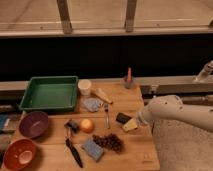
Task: Place eraser in metal cup
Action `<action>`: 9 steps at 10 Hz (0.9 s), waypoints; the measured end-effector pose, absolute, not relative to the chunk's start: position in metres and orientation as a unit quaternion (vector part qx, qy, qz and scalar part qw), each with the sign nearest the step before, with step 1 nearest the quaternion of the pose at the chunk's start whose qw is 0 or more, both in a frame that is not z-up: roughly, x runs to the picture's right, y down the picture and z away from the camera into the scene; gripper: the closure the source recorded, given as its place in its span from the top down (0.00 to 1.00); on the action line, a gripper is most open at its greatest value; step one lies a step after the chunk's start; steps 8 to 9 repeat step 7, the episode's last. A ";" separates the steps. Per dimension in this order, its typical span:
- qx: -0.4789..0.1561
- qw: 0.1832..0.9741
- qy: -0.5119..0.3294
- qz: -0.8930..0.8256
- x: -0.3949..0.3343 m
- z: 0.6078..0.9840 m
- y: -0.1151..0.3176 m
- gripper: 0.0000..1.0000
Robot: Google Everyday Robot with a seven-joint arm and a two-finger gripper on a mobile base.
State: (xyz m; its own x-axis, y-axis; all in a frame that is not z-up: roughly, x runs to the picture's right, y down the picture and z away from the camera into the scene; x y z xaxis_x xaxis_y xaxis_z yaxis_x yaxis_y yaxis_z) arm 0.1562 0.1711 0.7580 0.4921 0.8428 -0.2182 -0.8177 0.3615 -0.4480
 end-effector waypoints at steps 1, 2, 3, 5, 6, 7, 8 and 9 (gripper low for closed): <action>-0.237 0.826 -0.028 0.511 0.163 0.748 0.158 0.75; -0.214 0.825 -0.033 0.522 0.170 0.737 0.144 0.75; -0.185 0.823 -0.041 0.536 0.180 0.725 0.125 0.75; -0.114 0.805 -0.073 0.577 0.205 0.702 0.088 0.75; -0.098 0.800 -0.081 0.586 0.211 0.697 0.080 0.75; -0.087 0.797 -0.087 0.591 0.214 0.693 0.074 0.75; -0.087 0.797 -0.087 0.591 0.214 0.693 0.074 0.75; -0.087 0.797 -0.087 0.591 0.214 0.693 0.074 0.75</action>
